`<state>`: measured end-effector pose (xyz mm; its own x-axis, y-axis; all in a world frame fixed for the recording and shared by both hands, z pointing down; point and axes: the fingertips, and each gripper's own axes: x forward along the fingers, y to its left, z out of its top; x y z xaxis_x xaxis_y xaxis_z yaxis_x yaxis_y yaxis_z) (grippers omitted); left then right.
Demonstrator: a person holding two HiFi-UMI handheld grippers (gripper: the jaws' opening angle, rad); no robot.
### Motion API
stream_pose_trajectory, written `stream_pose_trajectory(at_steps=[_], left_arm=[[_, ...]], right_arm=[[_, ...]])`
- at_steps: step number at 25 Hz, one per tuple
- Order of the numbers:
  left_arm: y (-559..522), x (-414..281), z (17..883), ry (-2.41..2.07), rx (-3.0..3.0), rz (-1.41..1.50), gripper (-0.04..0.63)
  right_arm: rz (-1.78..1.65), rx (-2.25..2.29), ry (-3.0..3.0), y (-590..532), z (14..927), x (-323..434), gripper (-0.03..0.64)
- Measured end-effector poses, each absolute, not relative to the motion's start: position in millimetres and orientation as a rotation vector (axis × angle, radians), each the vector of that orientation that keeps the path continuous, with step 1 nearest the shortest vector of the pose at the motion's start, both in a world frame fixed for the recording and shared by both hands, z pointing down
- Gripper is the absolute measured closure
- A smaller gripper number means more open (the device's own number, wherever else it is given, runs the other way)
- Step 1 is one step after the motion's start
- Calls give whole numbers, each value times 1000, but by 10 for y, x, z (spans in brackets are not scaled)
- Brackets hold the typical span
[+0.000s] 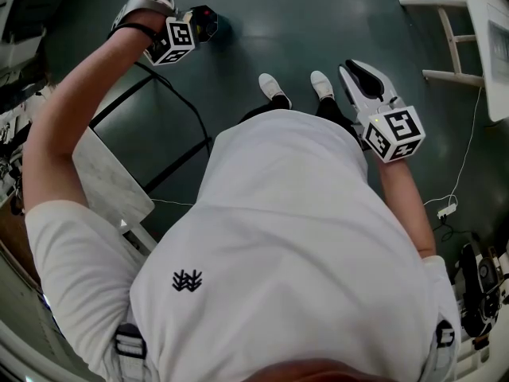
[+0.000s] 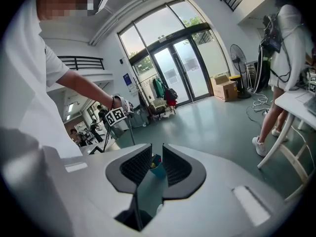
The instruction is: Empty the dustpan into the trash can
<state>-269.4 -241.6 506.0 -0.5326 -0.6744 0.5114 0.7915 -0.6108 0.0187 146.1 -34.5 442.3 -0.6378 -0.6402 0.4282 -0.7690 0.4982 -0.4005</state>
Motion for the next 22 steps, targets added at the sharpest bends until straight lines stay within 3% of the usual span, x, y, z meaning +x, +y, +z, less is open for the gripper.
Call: stream_pose_trajectory(at_steps=[10, 22], left_arm=[[-2340, -2322, 5003, -297, -579, -2293, 538], [-1660, -2890, 4780, -154, -643, -2518, 539]], right_arm=[[849, 1164, -2536, -377, 4455, 2062, 551], [751, 925, -2636, -476, 4382, 1829, 551]])
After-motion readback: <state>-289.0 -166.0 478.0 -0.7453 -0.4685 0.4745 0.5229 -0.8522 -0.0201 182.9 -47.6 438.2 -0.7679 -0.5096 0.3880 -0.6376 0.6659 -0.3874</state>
